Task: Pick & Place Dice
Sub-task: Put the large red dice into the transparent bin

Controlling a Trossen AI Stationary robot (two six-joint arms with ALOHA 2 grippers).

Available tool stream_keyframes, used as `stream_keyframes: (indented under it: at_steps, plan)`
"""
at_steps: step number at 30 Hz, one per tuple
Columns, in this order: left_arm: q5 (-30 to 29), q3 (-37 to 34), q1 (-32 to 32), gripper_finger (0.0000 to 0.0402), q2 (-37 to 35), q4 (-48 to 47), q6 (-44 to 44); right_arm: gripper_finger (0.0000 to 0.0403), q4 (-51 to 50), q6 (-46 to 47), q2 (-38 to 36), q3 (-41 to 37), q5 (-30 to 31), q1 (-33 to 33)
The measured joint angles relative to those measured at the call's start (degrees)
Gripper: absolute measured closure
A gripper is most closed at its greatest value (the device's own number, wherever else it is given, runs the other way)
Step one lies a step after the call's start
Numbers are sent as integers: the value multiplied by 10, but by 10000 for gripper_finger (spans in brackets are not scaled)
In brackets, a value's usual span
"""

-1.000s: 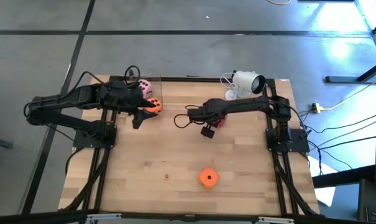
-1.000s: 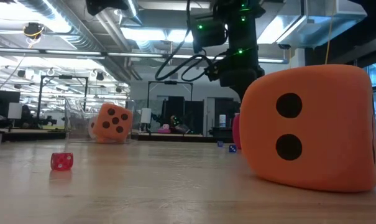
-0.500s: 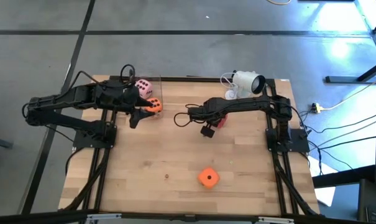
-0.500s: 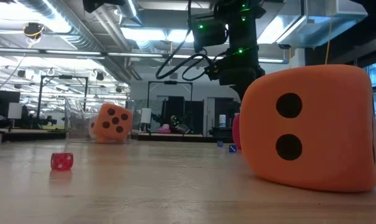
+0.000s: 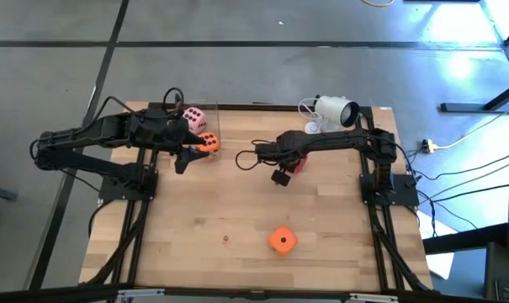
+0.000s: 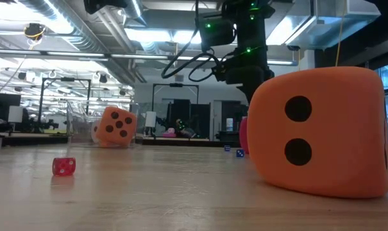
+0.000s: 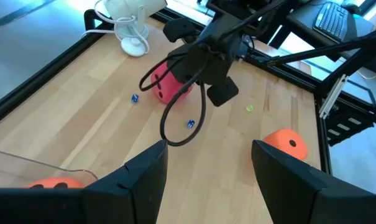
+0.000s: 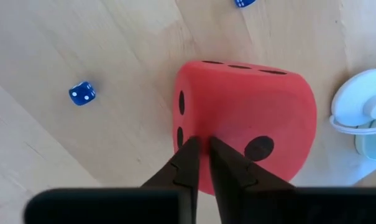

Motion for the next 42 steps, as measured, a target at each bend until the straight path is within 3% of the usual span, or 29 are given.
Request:
stream_keyframes:
  at_steps: [12,20,29,34,37,42]
  plan:
    - [0,0,0,177,0,0,4,244,-2,7,-1,1,-5,0]
    - [0,0,0,177,0,-1,4,215,-17,11,-4,1,-34,4]
    - [0,0,0,177,0,-1,5,228,-9,31,-67,2,6,17]
    - [0,0,0,177,0,-1,6,247,-29,41,-94,2,70,11]
    - [0,0,0,177,0,-1,6,283,-53,40,-95,2,59,-12]
    - [0,0,0,177,0,-1,6,379,-65,10,-95,-11,38,-63]
